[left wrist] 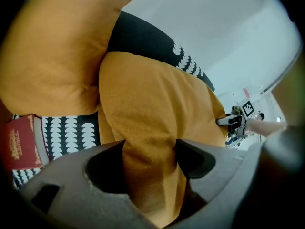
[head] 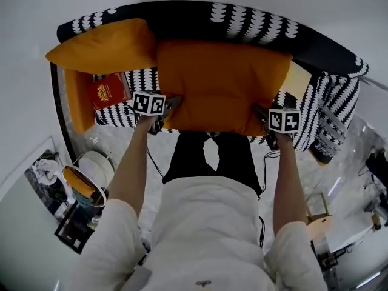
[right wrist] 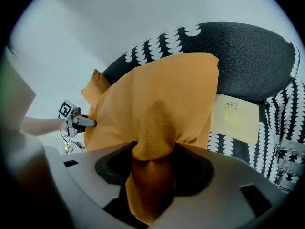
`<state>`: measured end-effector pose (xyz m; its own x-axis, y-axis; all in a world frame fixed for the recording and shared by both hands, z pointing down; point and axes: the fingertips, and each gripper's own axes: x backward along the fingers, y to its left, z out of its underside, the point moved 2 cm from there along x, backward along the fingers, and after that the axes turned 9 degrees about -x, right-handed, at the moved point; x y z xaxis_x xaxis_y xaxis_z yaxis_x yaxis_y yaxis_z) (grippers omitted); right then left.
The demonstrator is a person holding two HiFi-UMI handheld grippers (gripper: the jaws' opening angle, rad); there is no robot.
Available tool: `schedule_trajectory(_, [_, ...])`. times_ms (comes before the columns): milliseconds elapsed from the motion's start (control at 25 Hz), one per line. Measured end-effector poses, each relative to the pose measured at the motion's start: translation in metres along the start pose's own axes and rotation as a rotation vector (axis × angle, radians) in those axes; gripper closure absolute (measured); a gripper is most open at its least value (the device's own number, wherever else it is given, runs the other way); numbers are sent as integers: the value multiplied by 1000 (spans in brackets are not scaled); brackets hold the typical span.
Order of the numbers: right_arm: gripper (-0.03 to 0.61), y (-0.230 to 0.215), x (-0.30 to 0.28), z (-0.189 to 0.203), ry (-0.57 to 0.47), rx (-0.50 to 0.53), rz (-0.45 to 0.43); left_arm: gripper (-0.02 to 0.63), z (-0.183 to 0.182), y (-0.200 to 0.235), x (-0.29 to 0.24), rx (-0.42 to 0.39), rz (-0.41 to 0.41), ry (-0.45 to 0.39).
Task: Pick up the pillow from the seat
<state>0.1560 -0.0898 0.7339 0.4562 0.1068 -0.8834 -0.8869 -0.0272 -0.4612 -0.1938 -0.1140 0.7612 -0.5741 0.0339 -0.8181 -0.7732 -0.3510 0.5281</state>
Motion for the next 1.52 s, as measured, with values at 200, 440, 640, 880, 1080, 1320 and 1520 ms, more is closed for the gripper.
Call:
schedule_trajectory(200, [370, 6, 10, 0, -16, 26, 35, 359, -3, -12, 10, -31, -25, 5])
schedule_trajectory(440, [416, 20, 27, 1, -69, 61, 49, 400, -5, -26, 26, -81, -61, -33])
schedule_trajectory(640, [425, 23, 41, 14, -89, 74, 51, 411, 5, -42, 38, -92, -84, -80])
schedule_trajectory(880, [423, 33, 66, 22, -158, 65, 33, 411, 0, -61, 68, -134, -92, -167])
schedule_trajectory(1080, [423, 54, 92, 23, -236, 52, 15, 413, -18, -71, 99, -215, -137, -229])
schedule_trajectory(1320, [410, 81, 124, 24, -346, 67, 1, 411, -43, -91, 147, -360, -183, -307])
schedule_trajectory(1520, [411, 108, 144, 34, -425, 65, -7, 411, -45, -101, 186, -426, -199, -365])
